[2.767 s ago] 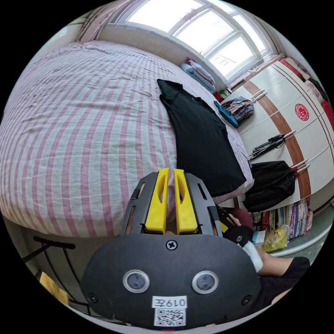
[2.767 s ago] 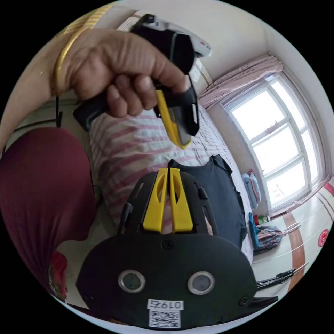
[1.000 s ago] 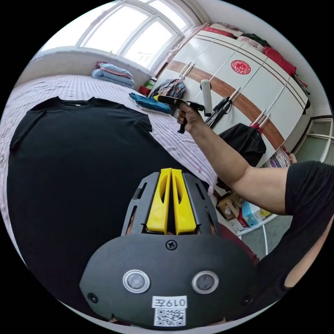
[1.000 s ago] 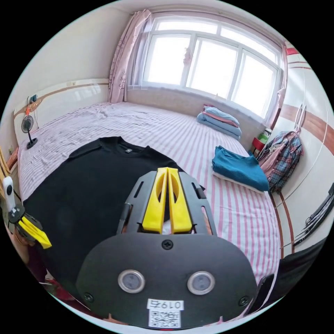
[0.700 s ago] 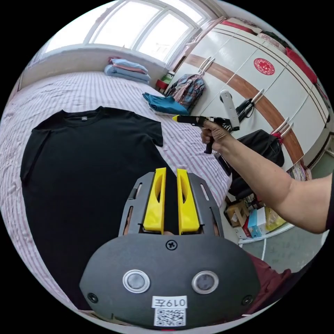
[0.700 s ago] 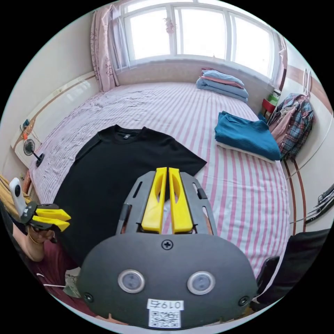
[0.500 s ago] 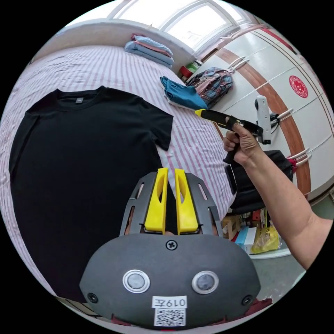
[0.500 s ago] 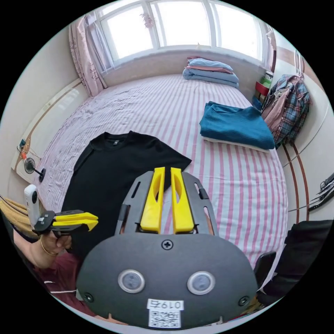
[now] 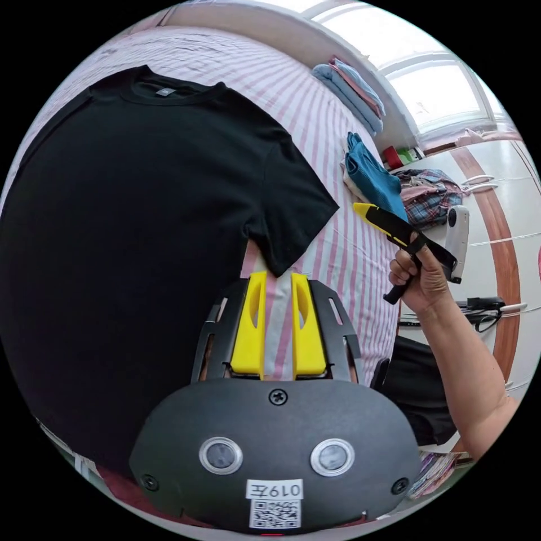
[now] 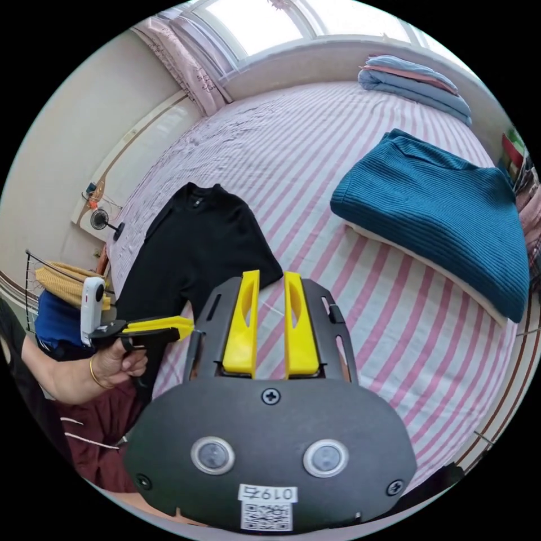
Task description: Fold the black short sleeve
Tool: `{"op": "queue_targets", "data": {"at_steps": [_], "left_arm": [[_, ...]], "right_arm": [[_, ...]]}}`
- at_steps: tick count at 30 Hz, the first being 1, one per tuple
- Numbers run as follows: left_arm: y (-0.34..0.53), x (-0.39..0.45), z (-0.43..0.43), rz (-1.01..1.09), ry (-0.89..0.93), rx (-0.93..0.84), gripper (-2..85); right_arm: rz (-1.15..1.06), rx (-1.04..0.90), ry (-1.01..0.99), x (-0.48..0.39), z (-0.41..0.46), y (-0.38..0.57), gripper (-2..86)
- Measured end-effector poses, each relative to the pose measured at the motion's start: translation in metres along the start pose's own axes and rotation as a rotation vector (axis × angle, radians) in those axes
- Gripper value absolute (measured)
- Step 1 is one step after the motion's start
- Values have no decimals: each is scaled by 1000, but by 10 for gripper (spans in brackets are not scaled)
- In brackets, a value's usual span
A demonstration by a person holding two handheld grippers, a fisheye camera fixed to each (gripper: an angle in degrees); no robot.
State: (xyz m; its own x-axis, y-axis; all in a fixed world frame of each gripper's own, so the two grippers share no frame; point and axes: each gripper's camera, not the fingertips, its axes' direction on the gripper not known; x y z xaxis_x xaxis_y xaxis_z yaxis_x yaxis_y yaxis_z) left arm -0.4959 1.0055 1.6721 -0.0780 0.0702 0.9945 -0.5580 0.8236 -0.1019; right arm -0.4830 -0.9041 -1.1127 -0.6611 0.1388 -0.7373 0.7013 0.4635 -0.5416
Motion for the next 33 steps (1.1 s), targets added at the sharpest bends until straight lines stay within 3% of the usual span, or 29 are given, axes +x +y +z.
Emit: {"op": "queue_targets", "data": {"at_steps": [8,13,18,24,33], "left_arm": [[-2,31,29,-172,45,117,27],[-11,31,44,-257,130,98,19],[-12,33,57,-280,208,95,19],[-15,34,67,-277,236,85,17],[-14,36,72,-266,291,40,20]], "right_arm": [[-29,-30,-110,70,-15,-40,94],[-17,-66,-188,124,-22,-68,94],[-20,-136,-341,154,-15,-88,86],[-30,-174,-382,173,-11,-104,5],[15,-129,-440,188,-29,-118,-8]]}}
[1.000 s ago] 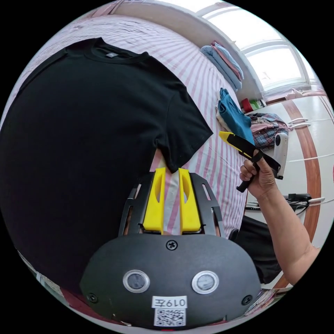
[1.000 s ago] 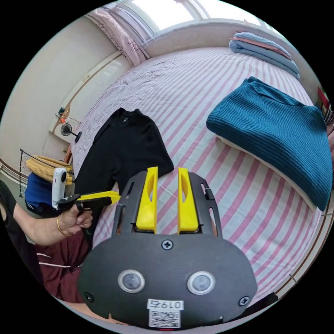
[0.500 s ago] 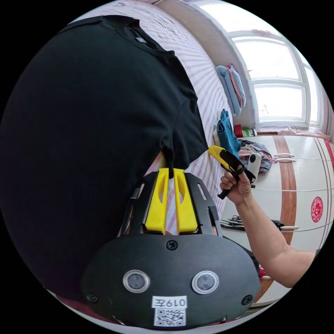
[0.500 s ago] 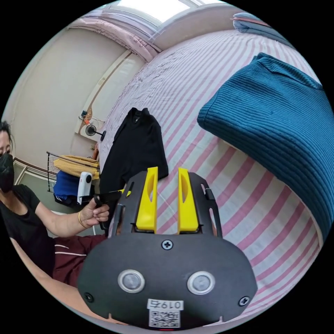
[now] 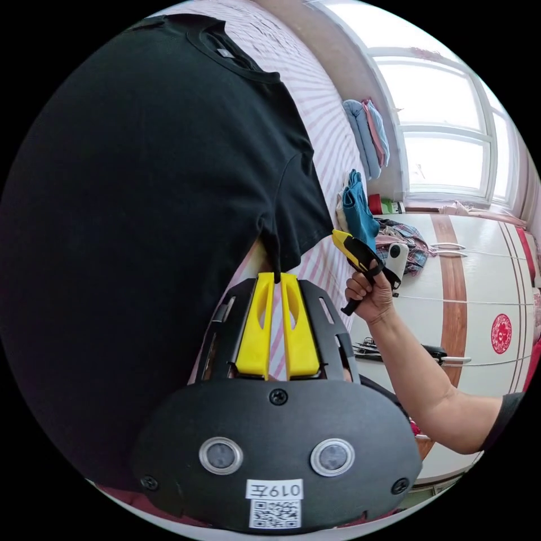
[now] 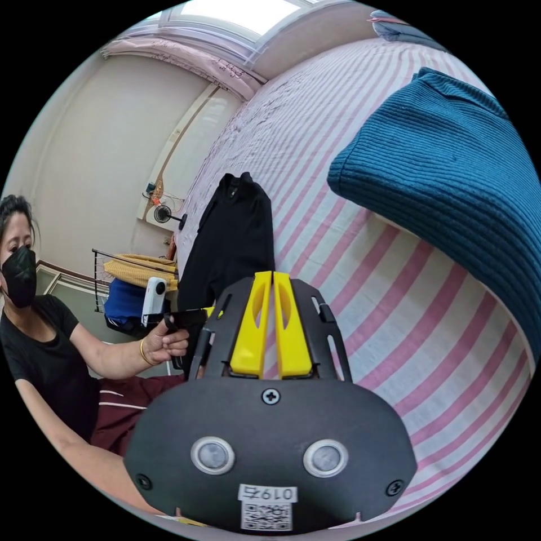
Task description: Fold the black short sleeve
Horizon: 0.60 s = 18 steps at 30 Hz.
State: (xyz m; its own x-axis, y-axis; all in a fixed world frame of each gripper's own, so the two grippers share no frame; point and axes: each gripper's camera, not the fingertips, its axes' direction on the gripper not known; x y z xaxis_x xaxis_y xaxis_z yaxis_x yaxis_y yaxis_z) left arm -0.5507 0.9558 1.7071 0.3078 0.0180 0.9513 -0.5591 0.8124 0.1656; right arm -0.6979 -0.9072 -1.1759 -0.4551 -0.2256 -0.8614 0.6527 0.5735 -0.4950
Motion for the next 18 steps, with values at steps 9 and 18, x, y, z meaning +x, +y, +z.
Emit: {"op": "queue_targets", "data": {"at_steps": [9,18], "left_arm": [[6,-13,-2,-30,18,9,18],[10,-22,-20,-35,-32,68,15]], "right_arm": [[19,2,-21,-6,-13,-22,-6],[45,-12,-22,-6,-12,-40,-5]]}}
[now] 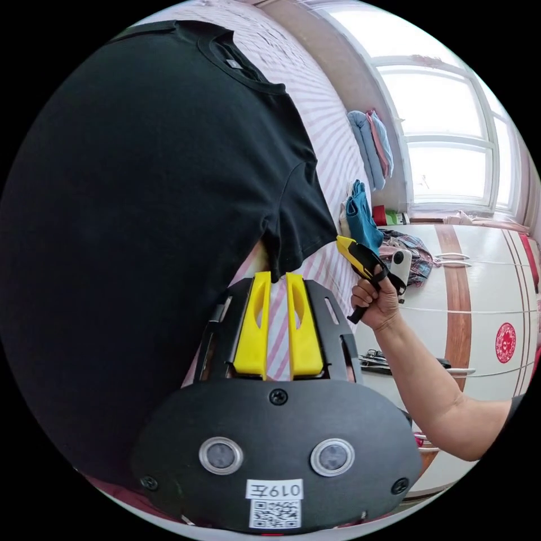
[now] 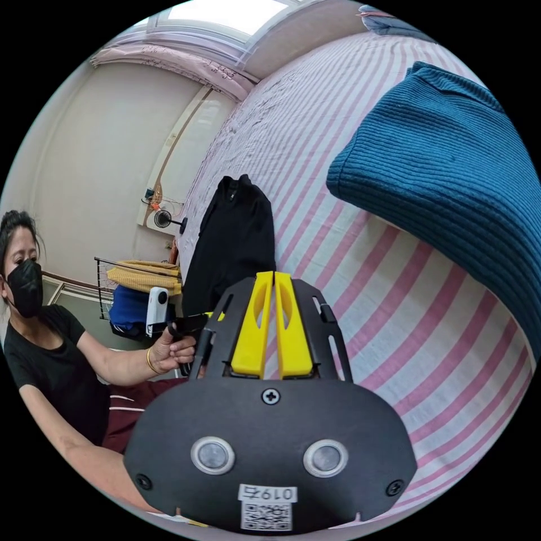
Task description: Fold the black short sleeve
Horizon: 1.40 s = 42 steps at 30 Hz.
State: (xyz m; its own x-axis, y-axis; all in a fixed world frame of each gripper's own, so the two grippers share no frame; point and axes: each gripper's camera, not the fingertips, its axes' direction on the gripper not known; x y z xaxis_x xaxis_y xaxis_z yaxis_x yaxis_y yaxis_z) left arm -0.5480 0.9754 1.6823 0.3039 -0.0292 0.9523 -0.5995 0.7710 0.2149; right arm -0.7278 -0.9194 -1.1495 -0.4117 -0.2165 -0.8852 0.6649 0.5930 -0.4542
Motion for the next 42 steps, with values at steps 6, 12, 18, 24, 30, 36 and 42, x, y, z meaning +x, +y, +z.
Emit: {"op": "queue_targets", "data": {"at_steps": [6,12,18,24,30,36,42], "left_arm": [[-7,-14,-12,-37,34,-27,14],[-16,-35,-38,-139,256,-26,18],[-23,-75,-64,-292,454,-24,20],[-34,-109,-92,-393,546,-9,22],[-35,-147,-104,-617,818,65,23],[-32,-168,-108,-784,973,135,24],[-41,-176,-126,-810,876,184,27]], "right_arm": [[13,25,-40,-8,-6,-11,-5],[31,80,-162,-32,-19,-37,-6],[73,28,-277,-74,-1,-87,-6],[138,-59,-339,-119,51,-137,-6],[216,-14,-393,-143,93,-177,-6],[264,-43,-373,-169,147,-215,-6],[306,-120,-317,-198,220,-242,-6]]}}
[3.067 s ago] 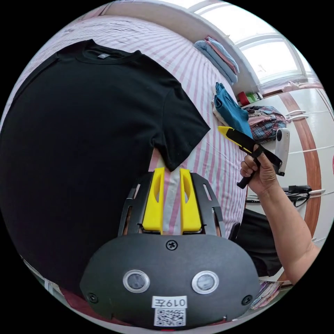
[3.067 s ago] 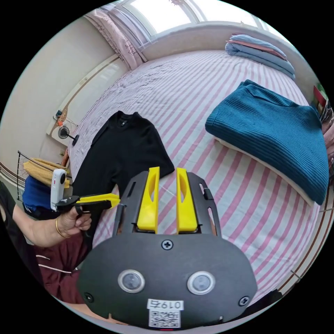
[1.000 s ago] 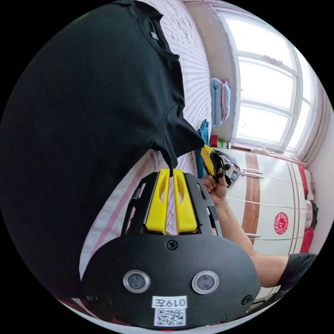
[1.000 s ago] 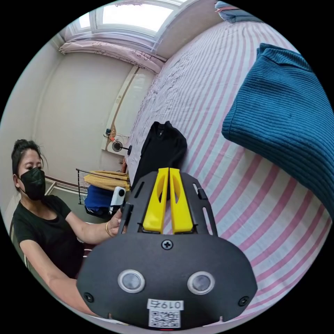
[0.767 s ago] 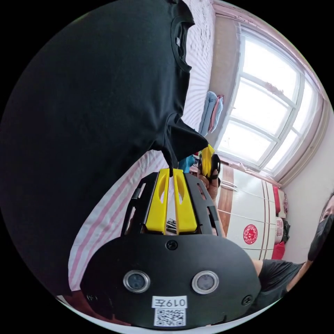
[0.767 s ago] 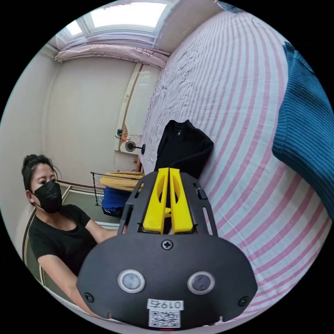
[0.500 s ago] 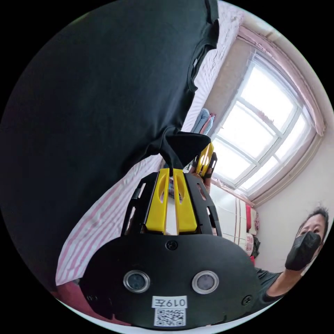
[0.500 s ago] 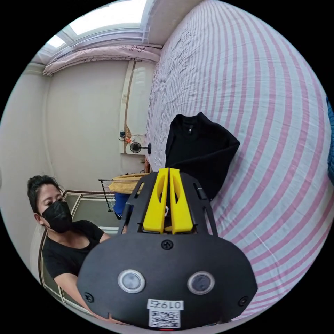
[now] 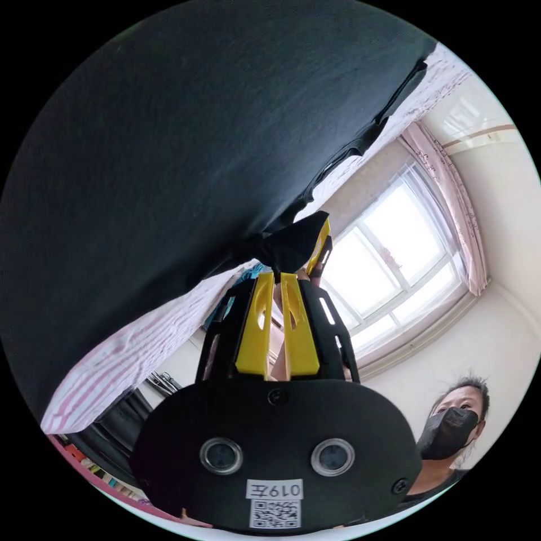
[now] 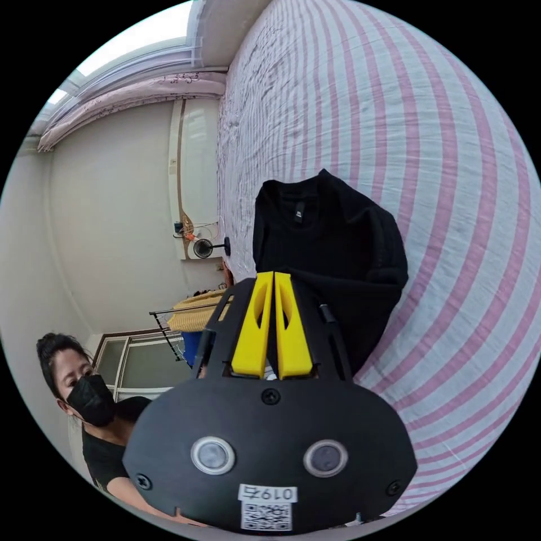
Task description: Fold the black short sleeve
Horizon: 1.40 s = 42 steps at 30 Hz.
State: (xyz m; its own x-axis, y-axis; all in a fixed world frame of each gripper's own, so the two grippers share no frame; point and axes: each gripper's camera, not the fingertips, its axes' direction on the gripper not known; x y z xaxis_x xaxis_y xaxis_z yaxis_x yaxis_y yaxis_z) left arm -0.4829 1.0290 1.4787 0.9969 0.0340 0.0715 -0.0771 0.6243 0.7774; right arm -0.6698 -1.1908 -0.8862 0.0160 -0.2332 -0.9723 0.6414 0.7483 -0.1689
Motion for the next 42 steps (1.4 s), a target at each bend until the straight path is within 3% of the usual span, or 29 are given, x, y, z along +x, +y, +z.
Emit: {"op": "queue_targets", "data": {"at_steps": [5,12,17,21,24,28,34,42], "left_arm": [[-11,17,-12,50,-94,93,41],[-18,31,-12,94,-180,51,62],[-20,88,15,525,-587,-69,33],[-20,122,58,856,-798,-155,24],[-32,138,92,1012,-862,-254,21],[-57,148,129,1125,-913,-338,19],[-100,152,164,1139,-911,-424,16],[-141,168,192,1160,-917,-437,14]], "right_arm": [[-7,-56,70,-11,60,-8,-6],[-233,-131,292,-64,128,1,-7],[-507,-115,491,-125,133,32,-5],[-825,-78,734,-176,133,64,23],[-1037,-247,887,-204,161,70,106],[-1300,-634,1123,-223,229,77,112],[-1439,-974,1071,-234,298,62,104],[-1515,-1268,1006,-208,371,49,97]]}}
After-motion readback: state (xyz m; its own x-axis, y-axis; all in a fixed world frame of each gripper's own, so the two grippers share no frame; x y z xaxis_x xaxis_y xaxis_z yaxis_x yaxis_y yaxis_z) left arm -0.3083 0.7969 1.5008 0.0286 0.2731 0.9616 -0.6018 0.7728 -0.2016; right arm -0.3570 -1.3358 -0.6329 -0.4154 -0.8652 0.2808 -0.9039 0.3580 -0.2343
